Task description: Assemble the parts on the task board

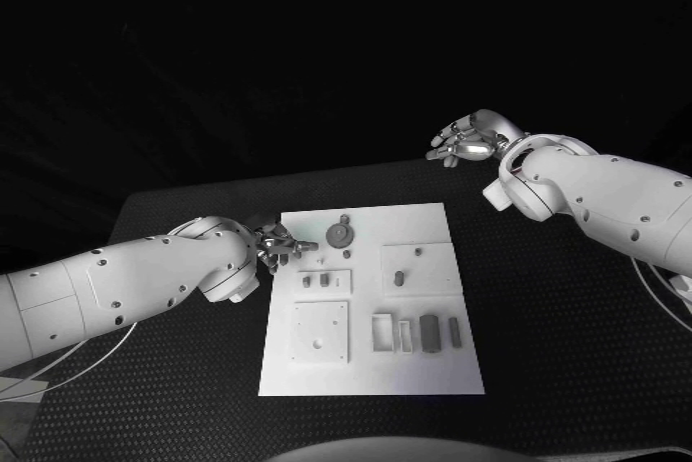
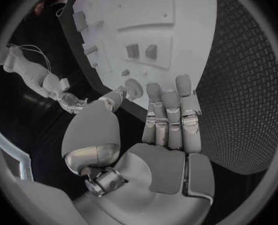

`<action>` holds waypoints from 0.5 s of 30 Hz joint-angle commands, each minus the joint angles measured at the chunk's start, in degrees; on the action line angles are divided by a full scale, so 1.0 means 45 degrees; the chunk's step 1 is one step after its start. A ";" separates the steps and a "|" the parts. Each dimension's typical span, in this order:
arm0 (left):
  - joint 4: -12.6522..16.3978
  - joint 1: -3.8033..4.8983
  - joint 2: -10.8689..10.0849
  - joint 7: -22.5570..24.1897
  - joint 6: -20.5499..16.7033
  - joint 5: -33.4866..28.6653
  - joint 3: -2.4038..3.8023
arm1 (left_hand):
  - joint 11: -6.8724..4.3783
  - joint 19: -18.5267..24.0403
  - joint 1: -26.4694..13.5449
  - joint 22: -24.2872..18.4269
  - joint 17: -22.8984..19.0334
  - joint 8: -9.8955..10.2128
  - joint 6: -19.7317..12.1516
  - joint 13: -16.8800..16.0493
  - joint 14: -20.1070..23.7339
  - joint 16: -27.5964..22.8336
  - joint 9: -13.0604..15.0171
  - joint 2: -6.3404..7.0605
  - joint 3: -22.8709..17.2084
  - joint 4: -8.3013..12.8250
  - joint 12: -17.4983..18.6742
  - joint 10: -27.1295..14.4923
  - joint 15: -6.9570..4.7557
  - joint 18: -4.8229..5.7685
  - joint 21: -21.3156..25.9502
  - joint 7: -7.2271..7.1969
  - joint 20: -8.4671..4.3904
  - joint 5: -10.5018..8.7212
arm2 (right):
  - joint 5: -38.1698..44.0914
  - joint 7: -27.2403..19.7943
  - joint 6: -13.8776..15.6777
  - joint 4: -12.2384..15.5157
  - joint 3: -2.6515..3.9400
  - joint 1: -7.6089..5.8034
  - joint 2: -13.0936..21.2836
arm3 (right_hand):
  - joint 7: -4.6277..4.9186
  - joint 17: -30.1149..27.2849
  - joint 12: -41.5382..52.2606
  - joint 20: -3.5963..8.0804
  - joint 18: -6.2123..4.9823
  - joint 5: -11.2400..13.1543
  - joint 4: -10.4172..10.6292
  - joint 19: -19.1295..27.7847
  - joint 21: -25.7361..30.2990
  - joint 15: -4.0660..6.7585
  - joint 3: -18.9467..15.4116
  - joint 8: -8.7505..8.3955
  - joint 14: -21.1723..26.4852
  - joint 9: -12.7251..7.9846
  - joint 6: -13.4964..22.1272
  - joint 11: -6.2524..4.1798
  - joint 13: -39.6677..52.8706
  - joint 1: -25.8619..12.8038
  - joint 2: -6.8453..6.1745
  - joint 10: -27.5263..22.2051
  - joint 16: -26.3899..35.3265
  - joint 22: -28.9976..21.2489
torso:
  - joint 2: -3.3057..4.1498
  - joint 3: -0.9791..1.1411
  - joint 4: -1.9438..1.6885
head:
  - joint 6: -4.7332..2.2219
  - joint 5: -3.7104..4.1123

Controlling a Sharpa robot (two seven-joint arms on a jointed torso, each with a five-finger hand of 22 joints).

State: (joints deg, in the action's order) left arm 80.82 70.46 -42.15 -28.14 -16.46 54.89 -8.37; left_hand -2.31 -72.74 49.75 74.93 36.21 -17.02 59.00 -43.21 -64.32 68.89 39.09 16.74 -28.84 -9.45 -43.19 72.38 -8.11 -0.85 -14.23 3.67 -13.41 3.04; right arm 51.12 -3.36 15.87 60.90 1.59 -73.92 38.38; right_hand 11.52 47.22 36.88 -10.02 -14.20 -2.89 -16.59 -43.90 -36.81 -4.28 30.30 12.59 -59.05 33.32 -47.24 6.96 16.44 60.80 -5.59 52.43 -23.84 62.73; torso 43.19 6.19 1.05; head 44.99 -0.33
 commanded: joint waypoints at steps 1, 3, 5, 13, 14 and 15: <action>-0.0263 0.0148 0.0187 0.1375 -0.0858 -0.0829 0.0053 | 0.0181 0.0491 0.0245 0.0129 -0.0147 0.0090 -0.0426 0.0148 0.0465 -0.0336 0.0016 -0.0057 0.0119 -0.0078 0.0338 -0.0500 0.0201 0.0188 0.0299 0.0267 0.0183 -0.0045 | 0.0009 -0.0098 -0.0068 -0.0007 0.0004 0.0005 -0.0013 | -0.0016 0.0013 0.0077 -0.0044 -0.0178 -0.0034 0.0031 0.0008 0.0055 -0.0021 0.0029 0.0037 -0.0050 -0.0017 0.0079 -0.0007 -0.0018 -0.0098 -0.0049 -0.0101 0.0089 0.0014 | 0.0010 -0.0001 -0.0012 | -0.0080 0.0050; -0.0525 0.0240 0.0369 0.2163 -0.0941 -0.1021 0.0060 | 0.0251 0.0680 0.0909 0.0097 -0.0218 0.0095 -0.0566 0.0231 0.0644 -0.0471 0.0063 -0.0329 0.0028 0.0227 0.0481 -0.0676 0.0299 0.0188 0.0418 0.0360 0.0295 -0.0040 | 0.0009 -0.0104 -0.0074 -0.0005 0.0004 0.0005 -0.0040 | -0.0016 0.0014 0.0078 -0.0044 -0.0178 -0.0034 0.0031 0.0008 0.0055 -0.0021 0.0030 0.0038 -0.0050 -0.0017 0.0079 -0.0008 -0.0019 -0.0098 -0.0048 -0.0101 0.0090 0.0015 | 0.0009 -0.0009 -0.0026 | -0.0131 0.0078; -0.0758 0.0273 0.0565 0.2715 -0.0877 -0.1037 0.0062 | 0.0400 0.1170 0.2391 0.0006 -0.0368 0.0097 -0.0749 0.0429 0.1071 -0.0775 0.0114 -0.1187 -0.0237 0.1309 0.0829 -0.1153 0.0521 0.0186 0.0673 0.0484 0.0551 0.0310 | 0.0009 -0.0105 -0.0077 -0.0019 0.0004 0.0005 -0.0064 | -0.0017 0.0016 0.0080 -0.0043 -0.0178 -0.0035 0.0030 0.0007 0.0055 -0.0020 0.0032 0.0038 -0.0051 -0.0017 0.0078 -0.0008 -0.0021 -0.0097 -0.0045 -0.0101 0.0090 0.0015 | 0.0012 -0.0007 -0.0019 | -0.0181 0.0090; -0.1541 0.0330 0.1441 0.5291 -0.0632 0.2851 0.0056 | 0.1296 0.2168 0.4123 -0.0527 -0.0967 0.0226 -0.0734 0.2403 0.2054 -0.1742 0.0012 -0.2093 -0.0829 0.4890 0.3559 -0.2582 0.1468 0.0154 0.1606 0.0800 0.1428 0.0865 | 0.0009 -0.0120 -0.0066 -0.0030 0.0004 0.0006 -0.0104 | -0.0018 0.0022 0.0086 -0.0041 -0.0178 -0.0035 0.0026 0.0004 0.0054 -0.0018 0.0041 0.0041 -0.0056 -0.0018 0.0077 -0.0010 -0.0027 -0.0090 -0.0035 -0.0101 0.0093 0.0018 | 0.0013 0.0000 -0.0004 | -0.0334 0.0136; -0.1574 0.0330 0.1530 0.5432 -0.0649 0.3625 0.0053 | 0.1334 0.2003 0.4084 -0.0619 -0.0995 0.0294 -0.0671 0.2984 0.1910 -0.1807 -0.0025 -0.2057 -0.1019 0.5256 0.4393 -0.2164 0.1448 0.0117 0.1658 0.0802 0.1386 0.0839 | 0.0009 -0.0121 -0.0070 -0.0032 0.0004 0.0006 -0.0117 | -0.0018 0.0023 0.0087 -0.0041 -0.0178 -0.0035 0.0026 0.0004 0.0054 -0.0018 0.0041 0.0041 -0.0057 -0.0018 0.0077 -0.0010 -0.0028 -0.0091 -0.0035 -0.0100 0.0094 0.0018 | 0.0016 -0.0002 -0.0002 | -0.0342 0.0141; -0.1617 0.0329 0.1624 0.5558 -0.0617 0.4277 0.0049 | 0.1340 0.1879 0.4006 -0.0687 -0.1006 0.0350 -0.0620 0.3339 0.1796 -0.1857 -0.0056 -0.2102 -0.1130 0.5442 0.4952 -0.1818 0.1434 0.0116 0.1701 0.0785 0.1380 0.0807 | 0.0009 -0.0122 -0.0075 -0.0044 0.0004 0.0006 -0.0129 | -0.0018 0.0023 0.0087 -0.0041 -0.0178 -0.0035 0.0027 0.0003 0.0054 -0.0018 0.0041 0.0042 -0.0057 -0.0019 0.0077 -0.0010 -0.0028 -0.0092 -0.0034 -0.0100 0.0094 0.0018 | 0.0022 -0.0003 -0.0001 | -0.0347 0.0148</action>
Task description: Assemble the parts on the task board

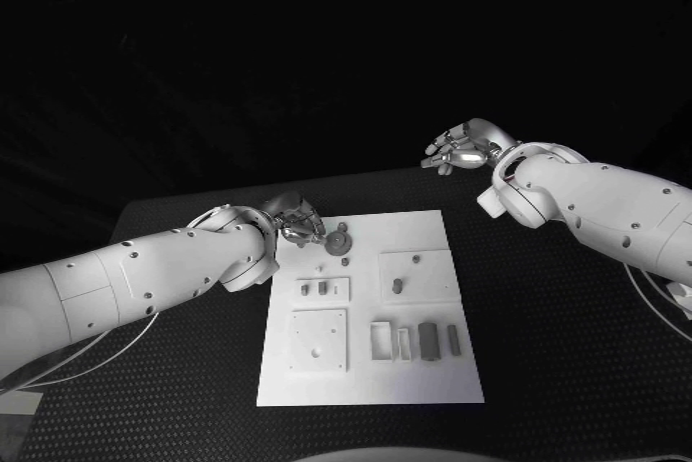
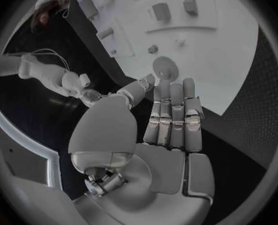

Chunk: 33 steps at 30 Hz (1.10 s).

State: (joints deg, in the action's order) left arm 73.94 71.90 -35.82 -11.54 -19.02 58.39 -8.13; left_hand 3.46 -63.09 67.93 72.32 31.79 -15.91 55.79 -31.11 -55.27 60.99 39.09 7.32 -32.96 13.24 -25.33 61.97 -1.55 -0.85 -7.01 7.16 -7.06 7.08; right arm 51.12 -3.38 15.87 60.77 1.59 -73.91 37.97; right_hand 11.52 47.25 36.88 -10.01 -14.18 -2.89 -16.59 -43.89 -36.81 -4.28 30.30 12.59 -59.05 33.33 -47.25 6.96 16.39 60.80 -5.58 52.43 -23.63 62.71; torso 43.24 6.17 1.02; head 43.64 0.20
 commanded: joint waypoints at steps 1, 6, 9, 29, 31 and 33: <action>-0.0136 0.0010 0.0315 0.1940 -0.0088 0.3908 -0.0013 | 0.0097 -0.0392 -0.0061 -0.0122 -0.0009 0.0170 0.0082 0.0844 -0.0327 -0.0100 -0.0104 -0.0012 -0.0248 0.0508 0.1348 0.0606 -0.0038 0.0104 0.0091 -0.0020 -0.0054 -0.0122 | 0.0009 -0.0120 -0.0075 -0.0020 0.0005 0.0005 -0.0042 | -0.0017 0.0015 0.0088 -0.0041 -0.0182 -0.0035 0.0027 0.0003 0.0053 -0.0018 0.0041 0.0042 -0.0058 -0.0020 0.0078 -0.0010 -0.0017 -0.0093 -0.0033 -0.0100 0.0046 0.0021 | 0.0012 -0.0002 0.0007 | -0.0053 0.0036; -0.0222 -0.0003 0.0750 0.2393 -0.0363 0.5648 -0.0150 | 0.0271 -0.0665 -0.0129 -0.0161 0.0063 0.0375 0.0064 0.1456 -0.0573 -0.0127 -0.0299 0.0143 -0.0272 0.0598 0.2611 0.0692 0.0039 0.0003 0.0136 -0.0088 -0.0021 -0.0300 | 0.0009 -0.0128 -0.0090 -0.0026 0.0005 0.0010 -0.0084 | -0.0017 0.0018 0.0091 -0.0042 -0.0182 -0.0034 0.0030 0.0001 0.0053 -0.0017 0.0042 0.0043 -0.0061 -0.0020 0.0077 -0.0010 -0.0020 -0.0097 -0.0028 -0.0099 0.0047 0.0023 | 0.0000 0.0002 0.0005 | -0.0068 0.0053; -0.0285 -0.0011 0.0968 0.2340 -0.0208 0.6492 -0.0329 | 0.0328 -0.0799 -0.0131 -0.0123 0.0112 0.0517 -0.0051 0.1701 -0.0702 -0.0104 -0.0420 0.0283 -0.0212 0.0595 0.3084 0.0692 0.0093 -0.0085 0.0116 -0.0137 0.0016 -0.0416 | 0.0009 -0.0132 -0.0101 -0.0035 0.0005 0.0023 -0.0100 | -0.0017 0.0019 0.0093 -0.0042 -0.0182 -0.0034 0.0031 0.0000 0.0053 -0.0017 0.0043 0.0044 -0.0061 -0.0020 0.0077 -0.0010 -0.0021 -0.0099 -0.0026 -0.0099 0.0048 0.0023 | 0.0014 0.0003 0.0017 | -0.0076 0.0076; -0.0950 -0.0404 0.1795 0.1316 0.0943 0.8557 -0.0478 | 0.0381 -0.1552 0.0094 0.0387 0.0553 0.0776 -0.0186 0.2270 -0.1309 0.0522 -0.0775 0.0610 0.0120 0.0514 0.4155 0.0796 0.0085 -0.0456 -0.0285 -0.0006 0.0027 -0.0921 | 0.0009 -0.0153 -0.0139 0.0027 0.0006 0.0057 -0.0128 | -0.0017 0.0020 0.0094 -0.0042 -0.0182 -0.0035 0.0033 -0.0001 0.0052 -0.0017 0.0043 0.0045 -0.0062 -0.0020 0.0076 -0.0010 -0.0022 -0.0101 -0.0023 -0.0099 0.0048 0.0024 | 0.0017 0.0022 0.0020 | -0.0028 0.0203; -0.0968 -0.0409 0.1809 0.1216 0.1034 0.8608 -0.0479 | 0.0381 -0.1552 0.0094 0.0387 0.0553 0.0776 -0.0186 0.2270 -0.1309 0.0522 -0.0775 0.0610 0.0120 0.0514 0.4155 0.0796 0.0085 -0.0456 -0.0285 -0.0006 0.0027 -0.0921 | 0.0009 -0.0153 -0.0137 0.0018 0.0006 0.0057 -0.0133 | -0.0017 0.0020 0.0094 -0.0042 -0.0182 -0.0035 0.0033 -0.0001 0.0052 -0.0017 0.0043 0.0045 -0.0062 -0.0020 0.0076 -0.0010 -0.0022 -0.0101 -0.0023 -0.0099 0.0048 0.0024 | 0.0011 0.0025 0.0026 | -0.0016 0.0209; -0.0967 -0.0423 0.1784 0.1123 0.1046 0.8608 -0.0479 | 0.0381 -0.1552 0.0094 0.0387 0.0553 0.0776 -0.0186 0.2270 -0.1309 0.0522 -0.0775 0.0610 0.0120 0.0514 0.4155 0.0796 0.0085 -0.0456 -0.0285 -0.0006 0.0027 -0.0921 | 0.0009 -0.0153 -0.0140 0.0021 0.0006 0.0057 -0.0131 | -0.0017 0.0020 0.0094 -0.0042 -0.0182 -0.0035 0.0033 -0.0001 0.0052 -0.0017 0.0043 0.0045 -0.0062 -0.0020 0.0076 -0.0010 -0.0022 -0.0101 -0.0023 -0.0099 0.0048 0.0024 | -0.0006 0.0016 0.0018 | 0.0010 0.0233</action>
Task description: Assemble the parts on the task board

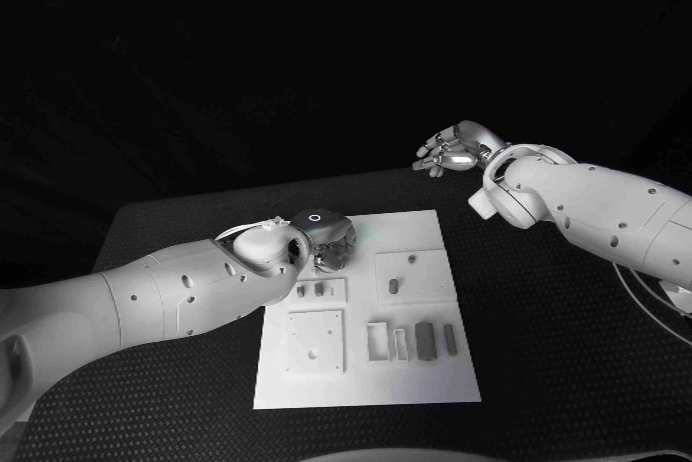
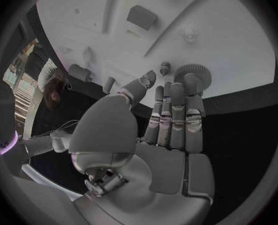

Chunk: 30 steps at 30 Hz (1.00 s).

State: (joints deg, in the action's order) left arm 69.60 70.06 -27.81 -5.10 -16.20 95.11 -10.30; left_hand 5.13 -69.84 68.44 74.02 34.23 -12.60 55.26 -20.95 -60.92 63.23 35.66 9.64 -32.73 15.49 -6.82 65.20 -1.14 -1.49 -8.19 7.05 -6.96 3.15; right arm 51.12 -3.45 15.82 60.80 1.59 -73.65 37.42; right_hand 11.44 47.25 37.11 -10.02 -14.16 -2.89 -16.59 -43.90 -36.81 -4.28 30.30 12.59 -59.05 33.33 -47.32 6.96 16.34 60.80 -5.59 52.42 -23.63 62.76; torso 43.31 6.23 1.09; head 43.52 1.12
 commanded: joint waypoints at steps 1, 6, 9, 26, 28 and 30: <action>-0.0004 -0.0018 -0.0012 -0.0344 0.0400 0.0448 0.0004 | 0.0011 -0.0052 -0.0019 0.0011 0.0010 0.0040 -0.0069 0.0011 -0.0055 0.0026 -0.0011 0.0092 0.0069 0.0014 0.0043 0.0078 -0.0008 -0.0315 -0.0022 0.0018 0.0005 -0.0047 | 0.0009 -0.0137 -0.0127 0.0017 0.0004 0.0000 -0.0004 | -0.0001 0.0022 0.0044 -0.0042 -0.0187 -0.0035 0.0033 -0.0001 0.0052 -0.0017 0.0043 0.0045 -0.0062 -0.0022 0.0093 -0.0010 -0.0012 -0.0101 -0.0023 -0.0099 0.0049 0.0014 | -0.0024 0.0002 0.0000 | 0.0048 0.0033; -0.0093 -0.0021 -0.0060 -0.0459 0.0436 0.0449 0.0005 | 0.0011 -0.0052 -0.0019 0.0011 0.0010 0.0040 -0.0069 0.0011 -0.0055 0.0026 -0.0011 0.0092 0.0069 0.0014 0.0043 0.0078 -0.0008 -0.0315 -0.0022 0.0018 0.0005 -0.0047 | 0.0008 -0.0133 -0.0112 0.0033 0.0004 0.0000 0.0021 | -0.0001 0.0022 0.0044 -0.0042 -0.0187 -0.0035 0.0033 -0.0001 0.0052 -0.0017 0.0043 0.0045 -0.0062 -0.0022 0.0093 -0.0010 -0.0012 -0.0101 -0.0023 -0.0099 0.0049 0.0014 | -0.0030 -0.0018 -0.0038 | 0.0063 0.0070; -0.0090 -0.0023 -0.0096 -0.0524 0.0496 0.0450 0.0005 | 0.0014 -0.0052 -0.0019 0.0024 0.0019 0.0043 -0.0072 0.0019 -0.0052 0.0039 -0.0016 0.0101 0.0074 0.0011 0.0059 0.0075 -0.0006 -0.0318 -0.0026 0.0018 0.0006 -0.0045 | 0.0008 -0.0133 -0.0119 0.0039 0.0004 0.0000 0.0021 | -0.0001 0.0022 0.0044 -0.0042 -0.0187 -0.0035 0.0033 -0.0001 0.0052 -0.0017 0.0043 0.0045 -0.0062 -0.0022 0.0093 -0.0010 -0.0012 -0.0101 -0.0023 -0.0099 0.0049 0.0014 | -0.0031 -0.0016 -0.0038 | 0.0068 0.0066; -0.0296 -0.0159 -0.0016 -0.0410 0.0528 0.0368 0.0005 | -0.0029 -0.0607 -0.0088 0.0271 0.0231 0.0114 -0.0178 0.0080 -0.0505 0.0506 -0.0075 0.0177 0.0112 -0.0216 0.0188 0.0043 -0.0060 -0.0506 -0.0377 0.0033 -0.0068 -0.0033 | 0.0007 -0.0130 -0.0112 0.0039 0.0004 0.0000 0.0009 | -0.0001 0.0022 0.0044 -0.0042 -0.0187 -0.0035 0.0033 -0.0001 0.0052 -0.0017 0.0043 0.0045 -0.0062 -0.0022 0.0093 -0.0010 -0.0012 -0.0101 -0.0023 -0.0099 0.0049 0.0014 | -0.0021 -0.0002 -0.0024 | 0.0111 0.0056; -0.0280 -0.0183 0.0006 -0.0371 0.0508 0.0333 0.0005 | -0.0031 -0.0626 -0.0076 0.0301 0.0249 0.0114 -0.0173 0.0086 -0.0518 0.0541 -0.0081 0.0182 0.0100 -0.0237 0.0201 0.0057 -0.0065 -0.0520 -0.0398 0.0031 -0.0066 -0.0029 | 0.0007 -0.0131 -0.0114 0.0035 0.0004 0.0000 -0.0004 | -0.0001 0.0022 0.0044 -0.0042 -0.0187 -0.0035 0.0033 -0.0001 0.0052 -0.0017 0.0043 0.0045 -0.0062 -0.0022 0.0093 -0.0010 -0.0012 -0.0101 -0.0023 -0.0099 0.0049 0.0014 | -0.0020 -0.0005 -0.0024 | 0.0110 0.0060; -0.0257 -0.0199 0.0027 -0.0361 0.0520 0.0330 0.0005 | -0.0031 -0.0626 -0.0076 0.0301 0.0249 0.0114 -0.0173 0.0086 -0.0518 0.0541 -0.0081 0.0182 0.0100 -0.0237 0.0201 0.0057 -0.0065 -0.0520 -0.0398 0.0031 -0.0066 -0.0029 | 0.0007 -0.0133 -0.0118 0.0046 0.0004 0.0000 -0.0002 | -0.0001 0.0022 0.0044 -0.0042 -0.0187 -0.0035 0.0033 -0.0001 0.0052 -0.0017 0.0043 0.0045 -0.0062 -0.0022 0.0093 -0.0010 -0.0012 -0.0101 -0.0023 -0.0099 0.0049 0.0014 | -0.0021 -0.0014 -0.0026 | 0.0115 0.0072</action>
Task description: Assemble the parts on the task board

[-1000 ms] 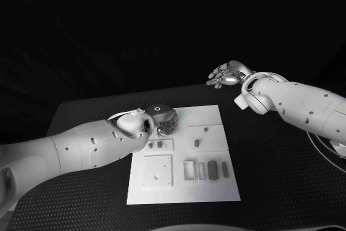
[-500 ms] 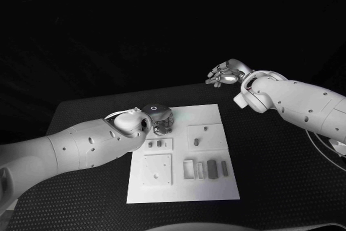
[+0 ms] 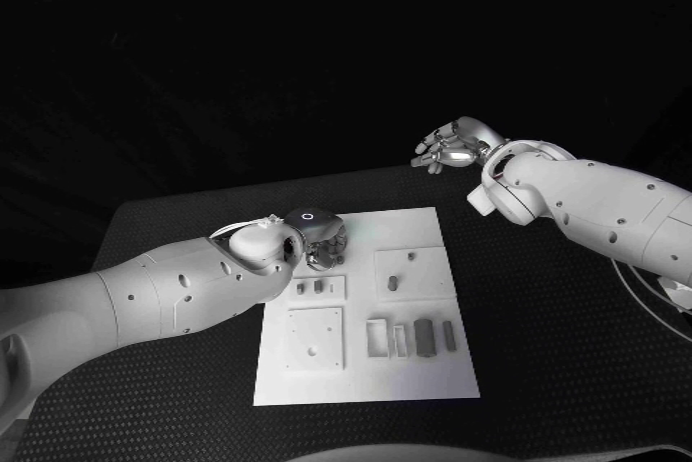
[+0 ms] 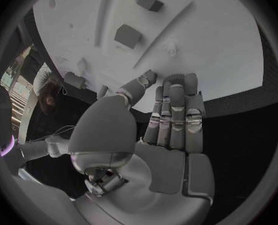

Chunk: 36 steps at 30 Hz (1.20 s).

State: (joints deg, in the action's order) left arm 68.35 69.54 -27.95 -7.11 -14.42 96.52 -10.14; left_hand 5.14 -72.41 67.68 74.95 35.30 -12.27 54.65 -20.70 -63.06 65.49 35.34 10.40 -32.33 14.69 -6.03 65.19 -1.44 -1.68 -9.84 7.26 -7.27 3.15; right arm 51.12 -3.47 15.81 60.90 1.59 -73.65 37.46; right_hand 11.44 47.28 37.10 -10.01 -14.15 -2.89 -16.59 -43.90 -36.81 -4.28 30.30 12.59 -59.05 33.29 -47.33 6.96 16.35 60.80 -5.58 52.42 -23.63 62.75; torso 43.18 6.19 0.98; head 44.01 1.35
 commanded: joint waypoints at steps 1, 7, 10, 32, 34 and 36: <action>0.0033 -0.0084 0.0063 0.0087 0.0131 0.0017 -0.0031 | -0.0033 -0.0057 0.0092 0.0092 0.0010 0.0039 -0.0037 0.0031 -0.0041 0.0039 -0.0010 0.0014 0.0010 -0.0059 0.0025 0.0060 0.0003 -0.0479 -0.0032 -0.0014 0.0002 -0.0029 | 0.0006 -0.0128 -0.0119 0.0026 0.0005 0.0000 -0.0010 | 0.0000 0.0014 0.0044 -0.0042 -0.0188 -0.0034 0.0033 -0.0001 0.0053 -0.0017 0.0043 0.0045 -0.0062 -0.0012 0.0094 -0.0010 -0.0013 -0.0101 -0.0023 -0.0099 0.0049 0.0016 | 0.0007 -0.0004 -0.0002 | 0.0007 0.0019; 0.0150 -0.0100 0.0061 0.0139 0.0030 -0.0012 -0.0031 | -0.0033 -0.0057 0.0092 0.0092 0.0010 0.0039 -0.0037 0.0031 -0.0041 0.0039 -0.0010 0.0014 0.0010 -0.0059 0.0025 0.0060 0.0003 -0.0479 -0.0032 -0.0014 0.0002 -0.0029 | 0.0006 -0.0129 -0.0120 0.0009 0.0005 0.0000 -0.0032 | 0.0000 0.0014 0.0044 -0.0042 -0.0188 -0.0034 0.0033 -0.0001 0.0053 -0.0017 0.0043 0.0045 -0.0062 -0.0012 0.0094 -0.0010 -0.0013 -0.0101 -0.0023 -0.0099 0.0049 0.0016 | 0.0001 -0.0008 -0.0021 | 0.0036 0.0026; 0.0161 -0.0101 0.0047 0.0185 -0.0049 -0.0029 -0.0031 | -0.0033 -0.0057 0.0092 0.0092 0.0010 0.0039 -0.0037 0.0031 -0.0041 0.0039 -0.0010 0.0014 0.0010 -0.0059 0.0025 0.0060 0.0003 -0.0479 -0.0032 -0.0014 0.0002 -0.0029 | 0.0006 -0.0130 -0.0127 0.0014 0.0005 0.0000 -0.0038 | 0.0000 0.0014 0.0044 -0.0042 -0.0188 -0.0034 0.0033 -0.0001 0.0053 -0.0017 0.0043 0.0045 -0.0062 -0.0012 0.0094 -0.0010 -0.0013 -0.0101 -0.0023 -0.0099 0.0049 0.0016 | -0.0001 -0.0009 -0.0014 | 0.0036 0.0018; 0.0153 -0.0166 0.0113 0.0276 0.0076 -0.0062 -0.0032 | -0.0181 -0.0387 0.0272 0.0320 0.0198 -0.0097 0.0253 -0.0045 -0.0322 0.0452 -0.0003 -0.0230 -0.0066 -0.0126 -0.0116 0.0565 -0.0148 -0.0590 -0.0323 0.0002 -0.0092 -0.0019 | 0.0006 -0.0134 -0.0139 -0.0010 0.0005 0.0000 -0.0055 | 0.0000 0.0017 0.0048 -0.0043 -0.0188 -0.0034 0.0037 -0.0002 0.0052 -0.0017 0.0042 0.0047 -0.0064 -0.0012 0.0092 -0.0010 -0.0016 -0.0111 -0.0017 -0.0098 0.0051 0.0017 | 0.0008 -0.0008 0.0001 | 0.0063 -0.0004; 0.0133 -0.0185 0.0133 0.0284 0.0079 -0.0062 -0.0032 | -0.0192 -0.0395 0.0274 0.0324 0.0207 -0.0098 0.0264 -0.0043 -0.0325 0.0473 -0.0009 -0.0251 -0.0067 -0.0131 -0.0107 0.0579 -0.0149 -0.0591 -0.0341 0.0003 -0.0098 -0.0019 | 0.0006 -0.0134 -0.0139 -0.0004 0.0005 0.0000 -0.0044 | 0.0000 0.0018 0.0049 -0.0043 -0.0188 -0.0034 0.0038 -0.0003 0.0052 -0.0017 0.0042 0.0047 -0.0065 -0.0012 0.0092 -0.0010 -0.0017 -0.0113 -0.0015 -0.0098 0.0052 0.0018 | 0.0013 -0.0012 -0.0002 | 0.0072 0.0011; 0.0138 -0.0190 0.0139 0.0292 0.0084 -0.0066 -0.0032 | -0.0205 -0.0408 0.0278 0.0328 0.0223 -0.0107 0.0295 -0.0043 -0.0330 0.0513 -0.0019 -0.0276 -0.0065 -0.0136 -0.0098 0.0624 -0.0159 -0.0592 -0.0379 0.0003 -0.0110 -0.0020 | 0.0005 -0.0132 -0.0141 0.0020 0.0005 0.0000 -0.0029 | 0.0000 0.0019 0.0050 -0.0044 -0.0188 -0.0034 0.0039 -0.0003 0.0052 -0.0017 0.0042 0.0048 -0.0065 -0.0012 0.0091 -0.0010 -0.0018 -0.0116 -0.0013 -0.0098 0.0053 0.0018 | 0.0016 -0.0011 -0.0003 | 0.0069 0.0019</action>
State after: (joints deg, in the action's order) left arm 68.95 68.74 -27.49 -6.45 -14.52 96.36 -10.28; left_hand 4.11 -73.94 68.60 74.93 36.22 -12.49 55.48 -20.85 -64.22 67.45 35.34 9.49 -32.53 14.48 -6.21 67.66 -1.99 -1.75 -11.33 7.25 -7.77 3.15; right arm 51.12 -3.50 15.77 60.87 1.59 -73.65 37.31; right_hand 11.44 47.28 37.10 -10.01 -14.15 -2.88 -16.59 -43.90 -36.81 -4.28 30.30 12.59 -59.05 33.30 -47.33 6.96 16.35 60.80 -5.58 52.43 -23.63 62.74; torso 43.20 6.15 0.96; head 44.30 1.36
